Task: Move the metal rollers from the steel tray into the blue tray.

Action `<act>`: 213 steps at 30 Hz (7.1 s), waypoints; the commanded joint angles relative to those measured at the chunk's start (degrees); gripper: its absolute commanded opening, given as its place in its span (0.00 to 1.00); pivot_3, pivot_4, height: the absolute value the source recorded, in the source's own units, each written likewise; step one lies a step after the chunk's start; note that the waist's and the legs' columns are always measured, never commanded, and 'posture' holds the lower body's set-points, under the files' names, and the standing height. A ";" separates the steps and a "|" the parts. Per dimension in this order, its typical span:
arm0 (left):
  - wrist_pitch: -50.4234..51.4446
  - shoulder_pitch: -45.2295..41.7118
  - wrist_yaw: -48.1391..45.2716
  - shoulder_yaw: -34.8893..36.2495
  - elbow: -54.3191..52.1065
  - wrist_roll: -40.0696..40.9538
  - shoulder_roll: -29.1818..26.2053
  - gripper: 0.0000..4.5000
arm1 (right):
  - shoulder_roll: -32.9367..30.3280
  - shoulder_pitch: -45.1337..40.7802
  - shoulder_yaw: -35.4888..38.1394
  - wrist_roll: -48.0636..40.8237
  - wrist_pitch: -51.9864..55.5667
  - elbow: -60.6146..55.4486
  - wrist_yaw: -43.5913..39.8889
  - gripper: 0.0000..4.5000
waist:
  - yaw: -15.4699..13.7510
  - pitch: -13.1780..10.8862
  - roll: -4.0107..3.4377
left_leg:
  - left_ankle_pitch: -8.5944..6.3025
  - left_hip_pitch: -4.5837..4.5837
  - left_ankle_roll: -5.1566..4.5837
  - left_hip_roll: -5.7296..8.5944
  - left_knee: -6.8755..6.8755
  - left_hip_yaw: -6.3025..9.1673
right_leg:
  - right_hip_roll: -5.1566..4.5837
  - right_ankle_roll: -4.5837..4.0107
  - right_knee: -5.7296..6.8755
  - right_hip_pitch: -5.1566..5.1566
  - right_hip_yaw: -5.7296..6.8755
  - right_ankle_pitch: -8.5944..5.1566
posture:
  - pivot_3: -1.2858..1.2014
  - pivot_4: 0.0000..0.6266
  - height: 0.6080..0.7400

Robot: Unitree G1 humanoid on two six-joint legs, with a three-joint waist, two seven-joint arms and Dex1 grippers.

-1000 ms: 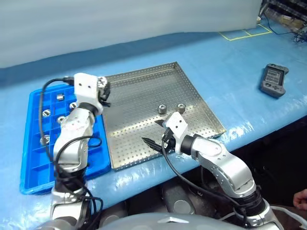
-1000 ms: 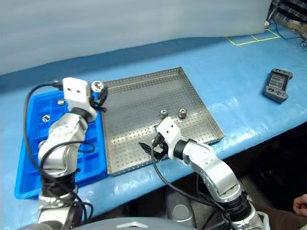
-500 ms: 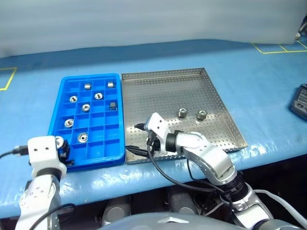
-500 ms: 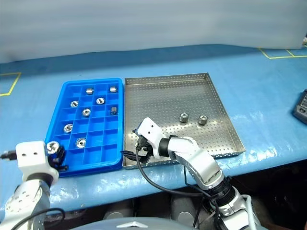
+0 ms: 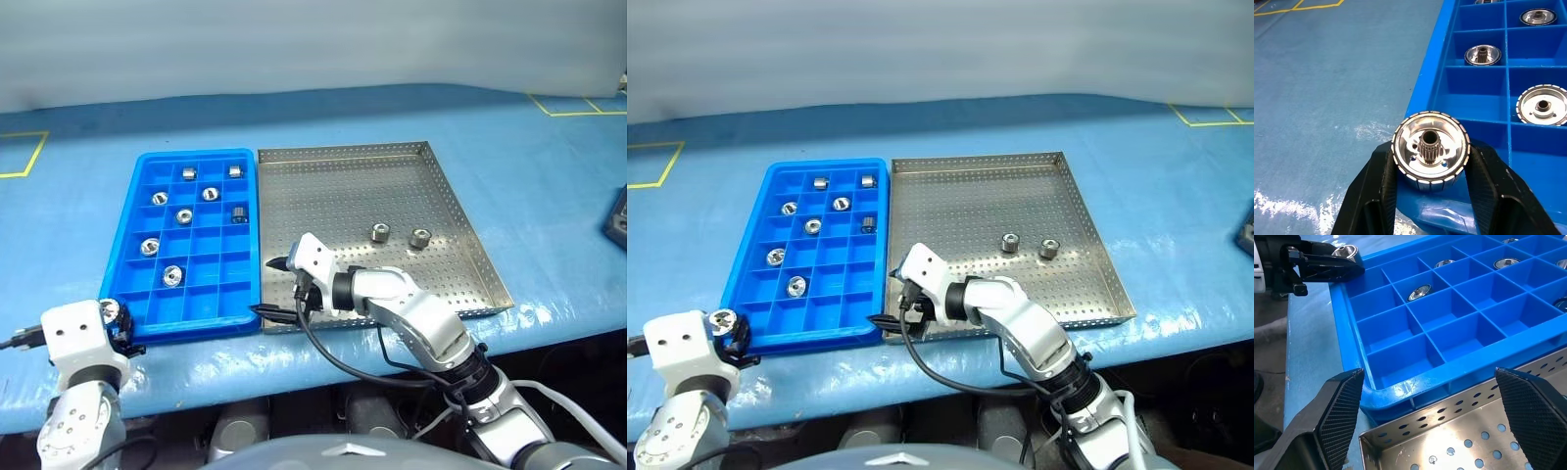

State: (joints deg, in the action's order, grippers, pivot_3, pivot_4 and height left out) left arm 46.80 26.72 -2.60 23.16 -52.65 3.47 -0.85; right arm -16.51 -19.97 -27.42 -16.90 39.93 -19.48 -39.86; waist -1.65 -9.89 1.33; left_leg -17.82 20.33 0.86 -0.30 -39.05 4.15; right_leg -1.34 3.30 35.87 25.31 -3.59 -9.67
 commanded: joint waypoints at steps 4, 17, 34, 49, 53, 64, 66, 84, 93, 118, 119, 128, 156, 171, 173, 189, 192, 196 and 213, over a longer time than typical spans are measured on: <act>1.23 -4.17 -0.63 0.56 0.88 1.00 -3.32 0.38 | -0.27 1.49 1.56 -0.18 -0.31 -3.62 1.48 1.00 | 0.39 0.00 0.00 | 0.00 0.00 0.01 -0.01 0.00 0.02 | 0.01 0.00 0.02 0.00 0.02 0.00 | 0.57 0.24 1.00; 5.11 -9.19 -1.51 0.81 3.06 2.93 -7.03 0.99 | -1.58 4.13 3.40 -0.41 1.02 -6.89 4.76 1.00 | 2.63 0.00 0.01 | 0.02 -0.03 0.03 -0.01 -0.01 -0.01 | 0.00 -0.01 0.02 -0.04 0.02 0.01 | 0.54 0.24 1.00; -5.20 -39.96 -16.09 -18.69 27.97 8.71 -14.29 0.99 | -3.62 8.97 9.54 0.41 3.11 -12.33 11.56 1.00 | 5.06 0.01 0.01 | 0.04 -0.04 0.07 0.02 -0.03 -0.04 | 0.00 0.05 -0.02 -0.10 -0.04 0.14 | 0.45 0.24 1.00; -16.88 -58.53 -22.11 -29.06 60.79 7.04 -7.19 0.99 | -4.11 15.74 14.84 1.17 5.41 -18.35 18.79 1.00 | 13.17 0.02 0.00 | 0.01 0.06 -0.01 0.04 -0.11 -0.25 | 0.06 0.45 -0.05 -0.05 -0.36 0.34 | 0.39 0.24 1.00; -18.85 -60.99 -23.05 -30.71 66.86 5.81 -6.15 0.99 | -3.91 16.35 14.84 1.28 5.21 -18.80 19.68 1.00 | 15.13 0.02 0.00 | 0.00 0.15 -0.01 0.05 -0.10 -0.26 | 0.07 0.50 -0.05 -0.04 -0.40 0.37 | 0.38 0.24 1.00; -20.33 -61.91 -23.24 -32.03 71.27 3.36 -4.73 0.99 | -3.45 16.66 14.37 1.45 4.50 -18.98 20.38 1.00 | 18.61 0.02 0.00 | -0.01 0.25 -0.03 0.05 -0.09 -0.37 | 0.08 0.59 -0.03 -0.03 -0.53 0.40 | 0.38 0.24 1.00; -20.15 -61.60 -23.23 -31.96 70.76 3.17 -5.07 0.99 | -3.45 16.62 14.32 1.48 4.44 -18.87 20.32 1.00 | 18.74 0.02 0.00 | 0.00 0.25 -0.03 0.05 -0.09 -0.38 | 0.09 0.59 -0.03 -0.02 -0.55 0.41 | 0.38 0.24 1.00; -18.75 -58.79 -23.08 -32.01 67.62 2.89 -6.21 0.99 | -3.09 15.86 13.17 1.39 4.27 -17.85 19.63 1.00 | 18.42 0.02 0.00 | -0.01 0.23 -0.03 0.05 -0.10 -0.40 | 0.08 0.63 -0.03 0.02 -0.59 0.43 | 0.39 0.24 1.00; -18.33 -58.61 -23.32 -32.29 66.98 2.77 -6.51 0.99 | -3.09 15.56 12.84 1.40 4.26 -17.51 19.45 1.00 | 18.26 0.02 0.00 | -0.01 0.24 -0.03 0.05 -0.09 -0.41 | 0.08 0.64 -0.03 0.02 -0.59 0.43 | 0.39 0.24 1.00; -22.71 -58.68 -10.12 -25.23 64.43 -1.29 -9.21 0.99 | -2.69 15.27 11.90 1.32 4.08 -16.74 19.12 1.00 | 18.03 0.02 -0.01 | -0.01 0.22 -0.03 0.05 -0.09 -0.43 | 0.09 0.65 0.02 0.06 -0.63 0.45 | 0.41 0.24 1.00; -23.29 -58.60 -8.76 -24.47 64.75 -1.68 -9.18 0.99 | -2.65 15.11 11.71 1.31 4.02 -16.56 19.00 1.00 | 17.88 0.02 -0.01 | 0.00 0.21 -0.03 0.05 -0.09 -0.41 | 0.09 0.65 0.02 0.06 -0.62 0.45 | 0.41 0.24 1.00; -20.37 -57.42 -5.84 -23.56 66.06 -2.99 -9.47 0.99 | -2.26 14.10 11.07 1.47 3.65 -15.61 18.29 1.00 | 16.68 0.03 -0.01 | -0.02 0.13 -0.06 0.14 -0.12 -0.37 | 0.00 0.70 -0.03 0.10 -0.61 0.50 | 0.41 0.24 1.00; -14.70 -53.88 -6.49 -22.53 52.04 -0.61 -7.59 0.38 | -2.58 13.88 10.73 1.87 3.62 -15.13 17.49 1.00 | 16.05 0.04 -0.02 | -0.02 0.13 -0.06 0.14 -0.14 -0.36 | -0.02 0.65 -0.01 0.11 -0.60 0.54 | 0.42 0.24 1.00; -12.54 -34.85 2.54 -10.39 22.00 -2.34 -9.33 0.38 | -2.55 10.94 8.30 1.26 2.70 -13.21 13.82 1.00 | 13.43 0.05 -0.03 | -0.02 0.10 -0.06 0.13 -0.17 -0.35 | -0.01 0.69 0.01 0.10 -0.58 0.52 | 0.46 0.24 1.00; -10.79 -32.04 3.36 -9.58 20.18 -2.84 -9.00 0.38 | -2.42 10.36 7.89 1.30 2.48 -12.72 13.22 1.00 | 12.52 0.06 -0.03 | -0.01 0.10 -0.06 0.13 -0.17 -0.34 | -0.01 0.69 0.01 0.09 -0.56 0.51 | 0.46 0.24 1.00; -3.37 -24.06 5.28 -10.79 21.40 -2.88 -6.24 0.38 | -1.88 9.36 7.42 1.88 1.65 -11.24 11.86 1.00 | 8.62 0.07 0.00 | -0.01 0.08 -0.05 0.12 -0.20 -0.31 | -0.01 0.60 0.01 0.08 -0.47 0.51 | 0.47 0.24 1.00; -3.54 -24.63 4.75 -10.85 22.24 -2.60 -6.48 0.38 | -1.81 9.74 7.57 1.96 1.75 -11.49 12.17 1.00 | 8.66 0.07 -0.01 | -0.01 0.08 -0.04 0.12 -0.20 -0.31 | -0.01 0.59 0.01 0.08 -0.46 0.51 | 0.46 0.24 1.00; -3.98 -25.29 4.14 -11.15 23.08 -2.45 -6.58 0.54 | -1.83 10.20 7.73 1.96 1.84 -11.87 12.61 1.00 | 8.74 0.07 -0.01 | -0.01 0.08 -0.04 0.11 -0.20 -0.32 | -0.01 0.58 0.01 0.08 -0.46 0.51 | 0.46 0.24 1.00; -16.86 -26.81 -10.42 -21.24 21.04 3.81 -9.48 0.98 | 6.48 8.39 19.51 9.73 3.32 -5.89 32.22 1.00 | 9.72 0.11 -0.05 | 0.00 0.09 -0.04 0.10 -0.23 -0.41 | -0.01 0.56 0.02 0.09 -0.52 0.54 | 0.44 0.24 1.00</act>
State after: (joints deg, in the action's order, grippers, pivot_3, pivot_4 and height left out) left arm 32.45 -0.03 -10.69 3.23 -28.71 5.84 -9.42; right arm -11.05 -10.20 -9.94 -8.02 44.23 -24.71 -9.89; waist 8.07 -9.79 1.28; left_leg -17.83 20.42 0.82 -0.20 -39.28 3.74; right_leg -1.35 3.86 35.89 25.40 -4.12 -9.13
